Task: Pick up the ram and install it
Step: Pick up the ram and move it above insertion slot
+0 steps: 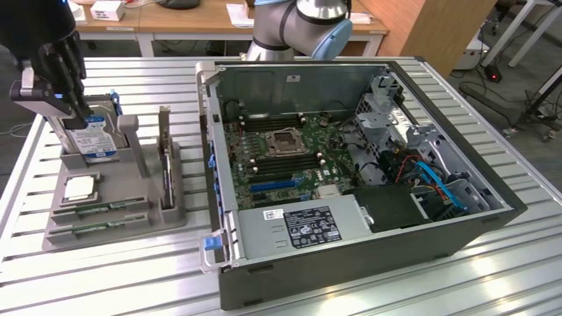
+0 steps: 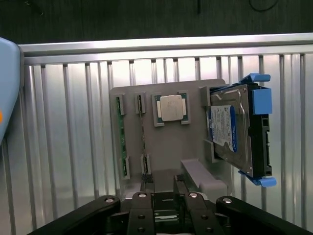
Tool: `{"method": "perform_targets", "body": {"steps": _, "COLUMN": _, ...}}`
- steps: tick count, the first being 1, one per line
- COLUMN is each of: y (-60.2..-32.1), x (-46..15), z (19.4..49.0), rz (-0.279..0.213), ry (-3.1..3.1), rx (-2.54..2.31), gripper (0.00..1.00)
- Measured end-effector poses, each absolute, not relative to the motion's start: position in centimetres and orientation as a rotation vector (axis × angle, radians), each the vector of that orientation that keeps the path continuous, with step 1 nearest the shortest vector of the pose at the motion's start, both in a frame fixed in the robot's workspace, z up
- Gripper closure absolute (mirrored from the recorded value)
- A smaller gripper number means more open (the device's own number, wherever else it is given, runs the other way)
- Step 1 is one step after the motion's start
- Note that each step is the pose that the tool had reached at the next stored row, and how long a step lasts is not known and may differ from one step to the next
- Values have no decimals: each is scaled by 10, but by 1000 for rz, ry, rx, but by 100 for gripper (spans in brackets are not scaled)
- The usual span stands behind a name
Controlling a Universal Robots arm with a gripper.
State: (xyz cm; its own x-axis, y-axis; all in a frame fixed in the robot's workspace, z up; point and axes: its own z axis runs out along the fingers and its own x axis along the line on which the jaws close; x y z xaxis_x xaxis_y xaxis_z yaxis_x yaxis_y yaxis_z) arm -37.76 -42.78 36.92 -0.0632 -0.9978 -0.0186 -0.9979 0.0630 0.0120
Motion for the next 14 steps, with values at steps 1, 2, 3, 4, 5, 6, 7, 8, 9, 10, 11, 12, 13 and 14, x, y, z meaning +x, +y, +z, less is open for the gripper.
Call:
{"method": "perform_targets", "body": {"steps": 1, "y": -428, "x": -378, "z": 369, "rz": 34, "ry": 2272, "rx": -2162, "gripper": 71}}
{"method": "perform_targets", "body": {"steps": 2, "y": -428, "x": -378, "z": 369, "rz": 34, "ry": 2258, "rx": -2176, "gripper": 71}}
{"method": "perform_targets", "body": {"steps": 3, "y": -428, "x": -378, "z": 369, "rz": 34, "ry": 2245, "rx": -2190, "gripper": 71}}
{"method": "perform_targets", "body": {"steps": 4, "y": -428, "x": -378, "z": 369, "rz": 34, "ry": 2236, "rx": -2199, "gripper": 71}}
{"method": "perform_targets", "body": {"steps": 5, "y": -428, "x": -378, "z": 369, "rz": 34, "ry": 2233, "rx": -2202, "gripper": 71}}
{"method": "perform_targets", "body": {"steps": 6, "y": -428, "x": -378, "z": 369, "rz": 34, "ry": 2233, "rx": -2202, "gripper": 71}}
{"method": "perform_targets", "body": {"steps": 7, "y": -428, "x": -378, "z": 369, "rz": 34, "ry": 2233, "rx": -2203, "gripper": 71}}
{"method": "perform_targets", "body": {"steps": 8, "y": -429, "x": -378, "z": 369, "rz": 34, "ry": 2232, "rx": -2203, "gripper": 71}}
{"method": "perform_targets", "body": {"steps": 9, "y": -431, "x": -378, "z": 369, "rz": 34, "ry": 2232, "rx": -2203, "gripper": 71}}
{"method": "perform_targets", "body": {"steps": 10, "y": -433, "x": -378, "z": 369, "rz": 34, "ry": 2232, "rx": -2203, "gripper": 71}}
{"method": "perform_targets", "body": {"steps": 11, "y": -435, "x": -378, "z": 369, "rz": 34, "ry": 2232, "rx": -2203, "gripper": 71}}
{"method": "perform_targets", "body": {"steps": 12, "y": -437, "x": -378, "z": 369, "rz": 34, "ry": 2232, "rx": -2204, "gripper": 71}}
{"method": "perform_targets", "body": {"steps": 13, "y": -438, "x": -378, "z": 369, "rz": 34, "ry": 2232, "rx": -2204, "gripper": 71}}
{"method": "perform_targets", "body": {"steps": 14, "y": -440, "x": -378, "z": 369, "rz": 34, "ry": 2231, "rx": -2204, "gripper": 71}}
